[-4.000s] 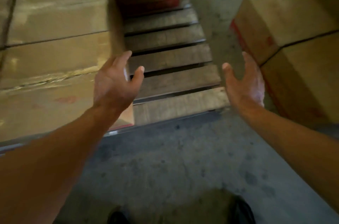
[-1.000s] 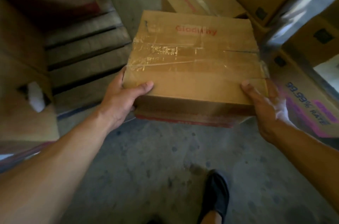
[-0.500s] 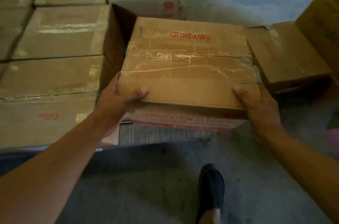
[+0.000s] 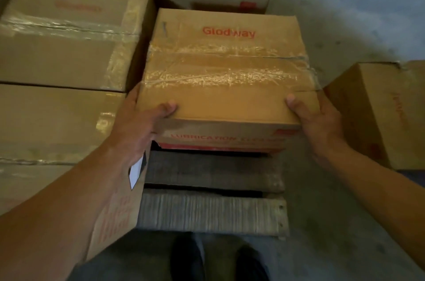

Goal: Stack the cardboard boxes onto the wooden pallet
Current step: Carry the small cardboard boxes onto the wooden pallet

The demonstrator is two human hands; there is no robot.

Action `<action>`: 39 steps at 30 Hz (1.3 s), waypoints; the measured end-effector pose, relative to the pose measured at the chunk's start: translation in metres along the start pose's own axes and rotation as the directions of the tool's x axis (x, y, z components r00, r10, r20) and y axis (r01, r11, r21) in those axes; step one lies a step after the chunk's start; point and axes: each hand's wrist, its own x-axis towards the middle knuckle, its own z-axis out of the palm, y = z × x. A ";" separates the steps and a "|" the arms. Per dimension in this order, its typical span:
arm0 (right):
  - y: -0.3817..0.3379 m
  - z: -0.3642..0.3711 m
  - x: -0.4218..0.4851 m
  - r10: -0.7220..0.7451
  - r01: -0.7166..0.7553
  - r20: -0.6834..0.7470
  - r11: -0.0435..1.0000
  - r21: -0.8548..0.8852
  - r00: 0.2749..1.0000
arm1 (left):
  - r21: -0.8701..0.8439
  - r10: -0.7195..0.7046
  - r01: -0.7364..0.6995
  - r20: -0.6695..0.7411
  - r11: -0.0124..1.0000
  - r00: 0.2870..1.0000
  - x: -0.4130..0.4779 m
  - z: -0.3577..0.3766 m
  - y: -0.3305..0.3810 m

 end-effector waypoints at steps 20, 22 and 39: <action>0.003 0.072 0.043 0.057 -0.058 -0.093 0.998 -0.013 0.994 | -0.228 -0.359 0.278 -0.626 0.933 0.692 0.072 0.053 0.019; -0.002 0.074 0.049 0.061 -0.062 -0.072 0.998 -0.004 0.996 | -0.264 -0.377 0.271 -0.595 0.926 0.710 0.072 0.051 0.021; 0.001 0.016 0.034 0.098 -0.115 -0.280 0.992 -0.045 0.955 | 0.452 -0.298 0.243 0.055 0.858 0.953 -0.043 0.132 -0.022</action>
